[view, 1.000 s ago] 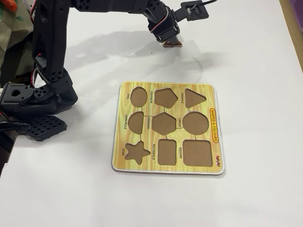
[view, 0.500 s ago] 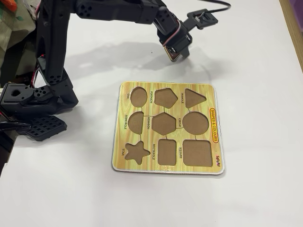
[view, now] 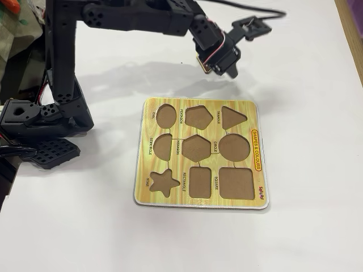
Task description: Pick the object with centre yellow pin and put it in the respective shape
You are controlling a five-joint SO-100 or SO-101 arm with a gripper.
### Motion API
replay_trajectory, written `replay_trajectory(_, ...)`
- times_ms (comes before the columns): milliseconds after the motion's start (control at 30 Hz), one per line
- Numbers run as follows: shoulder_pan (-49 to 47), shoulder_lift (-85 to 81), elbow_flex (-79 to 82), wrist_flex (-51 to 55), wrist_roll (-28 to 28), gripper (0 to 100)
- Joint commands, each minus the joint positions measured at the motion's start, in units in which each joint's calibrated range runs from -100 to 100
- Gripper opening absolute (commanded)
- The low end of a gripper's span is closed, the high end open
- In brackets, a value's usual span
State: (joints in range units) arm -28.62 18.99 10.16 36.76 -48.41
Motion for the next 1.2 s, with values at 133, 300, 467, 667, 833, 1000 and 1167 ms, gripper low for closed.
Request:
replay_trajectory(133, -5.65, -9.45, -1.89, -1.15, -6.29, 7)
replay_trajectory(300, -9.95, -9.11, -1.62, -1.24, -10.06, 7)
replay_trajectory(467, -11.51, -7.27, 0.45, -0.98, -11.52, 7)
replay_trajectory(667, -11.12, -5.18, 1.35, -0.37, -11.52, 7)
replay_trajectory(833, -10.14, -5.1, 3.78, -0.46, -11.21, 7)
replay_trajectory(1000, -9.17, -4.93, 4.32, -0.37, -10.84, 7)
replay_trajectory(1167, -9.17, -4.84, 4.32, -0.37, -10.84, 7)
